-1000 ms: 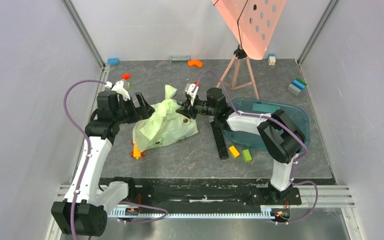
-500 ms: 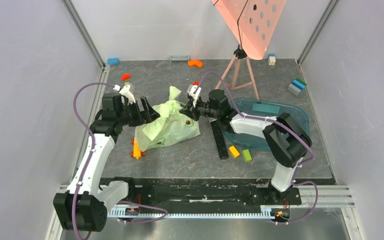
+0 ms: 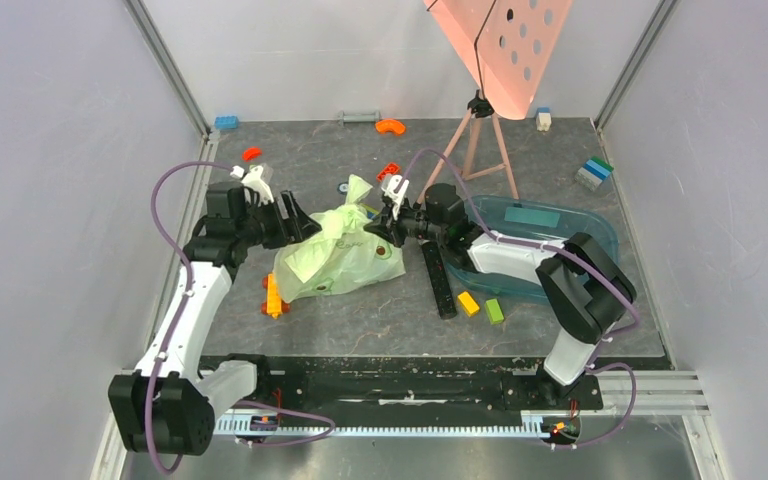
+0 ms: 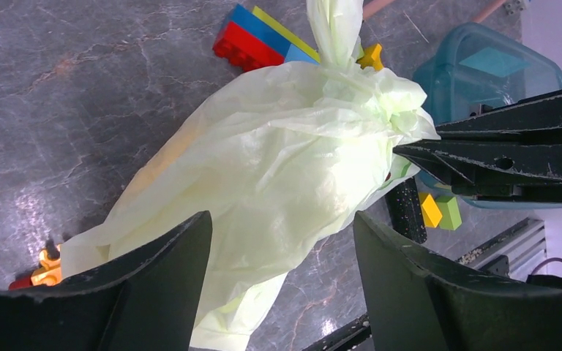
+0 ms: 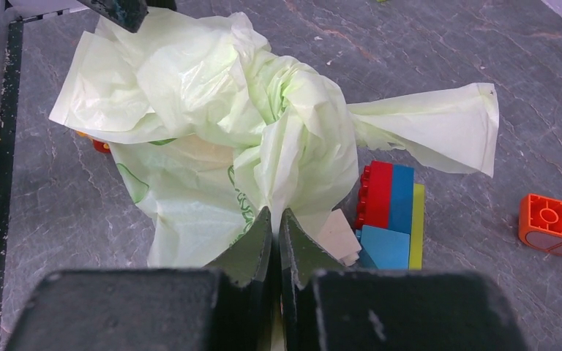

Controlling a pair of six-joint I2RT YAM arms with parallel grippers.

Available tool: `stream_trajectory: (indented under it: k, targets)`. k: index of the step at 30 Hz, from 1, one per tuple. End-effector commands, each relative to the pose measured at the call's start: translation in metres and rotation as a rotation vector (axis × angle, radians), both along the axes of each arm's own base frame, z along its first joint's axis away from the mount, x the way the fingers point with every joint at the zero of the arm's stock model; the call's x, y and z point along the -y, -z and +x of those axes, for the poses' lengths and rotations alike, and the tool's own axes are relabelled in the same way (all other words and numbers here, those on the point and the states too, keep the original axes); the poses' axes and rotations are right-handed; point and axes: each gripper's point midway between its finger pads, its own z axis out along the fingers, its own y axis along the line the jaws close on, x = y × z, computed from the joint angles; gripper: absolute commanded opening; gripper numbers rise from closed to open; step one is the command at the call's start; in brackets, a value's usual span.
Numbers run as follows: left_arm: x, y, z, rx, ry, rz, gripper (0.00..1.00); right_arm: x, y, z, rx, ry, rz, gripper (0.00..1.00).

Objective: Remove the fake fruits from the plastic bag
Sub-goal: Untie the plastic bag at the center of the board.

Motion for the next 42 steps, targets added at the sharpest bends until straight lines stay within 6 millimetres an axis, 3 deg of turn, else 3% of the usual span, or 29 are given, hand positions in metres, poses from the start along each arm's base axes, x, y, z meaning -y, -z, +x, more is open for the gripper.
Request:
stream_trajectory:
  k: [1,6,22,28,34,42]
  targets:
    - [0.013,-0.007,0.001,0.048,0.095,-0.039,0.77,0.001,-0.03,-0.011,0.046,-0.025,0.055,0.04]
    - [0.023,-0.002,-0.002,0.017,0.148,-0.077,0.69,0.005,-0.033,-0.013,0.052,-0.021,0.057,0.04]
    - [0.019,-0.003,0.0,0.031,0.123,-0.055,0.1,0.018,-0.029,-0.017,0.05,0.031,0.043,0.05]
    - [0.01,-0.007,-0.001,0.065,0.07,-0.018,0.08,0.038,-0.019,-0.012,0.041,0.141,0.003,0.06]
    - [-0.001,-0.007,0.0,0.069,0.018,0.03,0.05,0.069,0.0,0.007,-0.026,0.348,-0.058,0.03]
    - [-0.016,-0.01,0.001,0.089,-0.063,0.081,0.04,0.101,0.017,0.013,-0.18,0.539,-0.004,0.0]
